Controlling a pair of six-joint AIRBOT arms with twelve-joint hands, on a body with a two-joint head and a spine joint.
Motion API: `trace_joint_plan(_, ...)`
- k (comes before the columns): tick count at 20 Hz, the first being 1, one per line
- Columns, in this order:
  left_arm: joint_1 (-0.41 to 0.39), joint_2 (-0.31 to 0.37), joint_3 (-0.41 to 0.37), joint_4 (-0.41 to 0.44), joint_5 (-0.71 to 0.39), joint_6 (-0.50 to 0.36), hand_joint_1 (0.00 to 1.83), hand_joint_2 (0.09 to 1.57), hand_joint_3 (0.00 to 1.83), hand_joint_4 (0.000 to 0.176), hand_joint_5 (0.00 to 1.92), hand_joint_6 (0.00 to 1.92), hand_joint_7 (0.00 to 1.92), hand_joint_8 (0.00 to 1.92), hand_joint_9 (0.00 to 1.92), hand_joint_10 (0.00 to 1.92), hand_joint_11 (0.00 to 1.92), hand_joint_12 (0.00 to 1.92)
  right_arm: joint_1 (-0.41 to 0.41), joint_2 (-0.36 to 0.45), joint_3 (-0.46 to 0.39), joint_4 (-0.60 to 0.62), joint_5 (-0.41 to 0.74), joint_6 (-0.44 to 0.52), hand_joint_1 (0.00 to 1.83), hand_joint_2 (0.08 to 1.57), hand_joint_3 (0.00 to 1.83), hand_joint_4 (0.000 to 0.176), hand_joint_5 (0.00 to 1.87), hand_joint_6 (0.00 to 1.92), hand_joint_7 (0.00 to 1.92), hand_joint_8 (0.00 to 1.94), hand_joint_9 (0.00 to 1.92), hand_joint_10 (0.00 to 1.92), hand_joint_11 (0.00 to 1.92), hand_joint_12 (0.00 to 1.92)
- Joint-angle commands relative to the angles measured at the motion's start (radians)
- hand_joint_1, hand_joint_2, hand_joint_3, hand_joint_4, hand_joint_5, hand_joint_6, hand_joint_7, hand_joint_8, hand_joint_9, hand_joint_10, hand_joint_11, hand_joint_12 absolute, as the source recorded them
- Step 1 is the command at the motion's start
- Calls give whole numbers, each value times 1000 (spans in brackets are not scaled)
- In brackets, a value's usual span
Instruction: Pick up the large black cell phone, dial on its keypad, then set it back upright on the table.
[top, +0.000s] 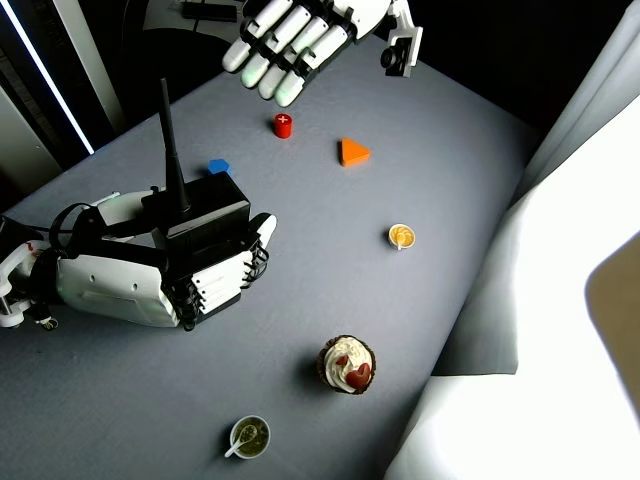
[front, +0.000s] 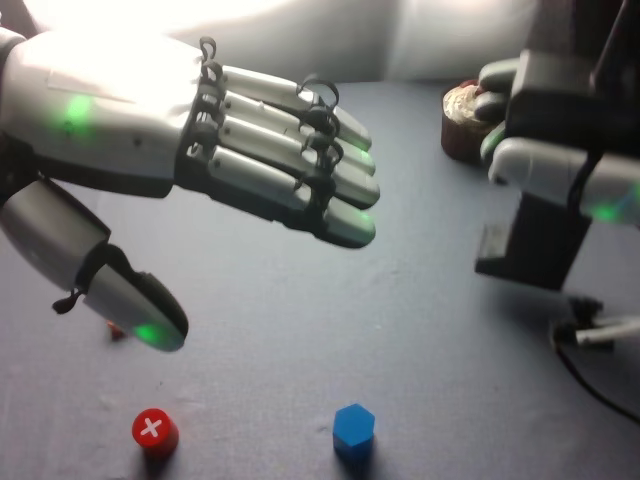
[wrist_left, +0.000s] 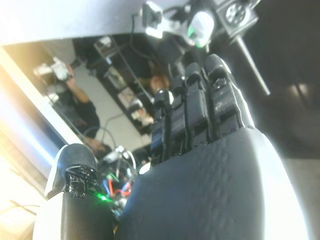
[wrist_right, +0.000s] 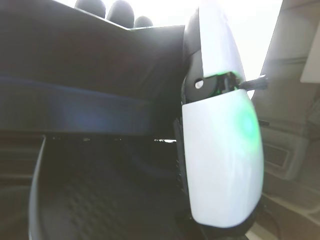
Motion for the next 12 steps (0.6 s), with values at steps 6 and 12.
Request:
trace_joint_plan(6, -28, 11, -74, -91, -40, -75, 255, 1201, 4, 42, 167, 1, 149, 1, 132, 3, 0, 226, 94, 26, -42, -94, 140, 90, 1403, 1103, 1, 0, 865, 994, 1049, 775, 1010, 1133, 851, 1284)
trace_joint_plan(12, -6, 19, -127, -167, 146, 7, 560, 1364, 7, 64, 175, 2, 531, 14, 654, 106, 116, 1199, 111, 44, -62, -161, 136, 190, 1489, 1104, 1, 0, 891, 911, 1043, 751, 990, 1061, 770, 1631)
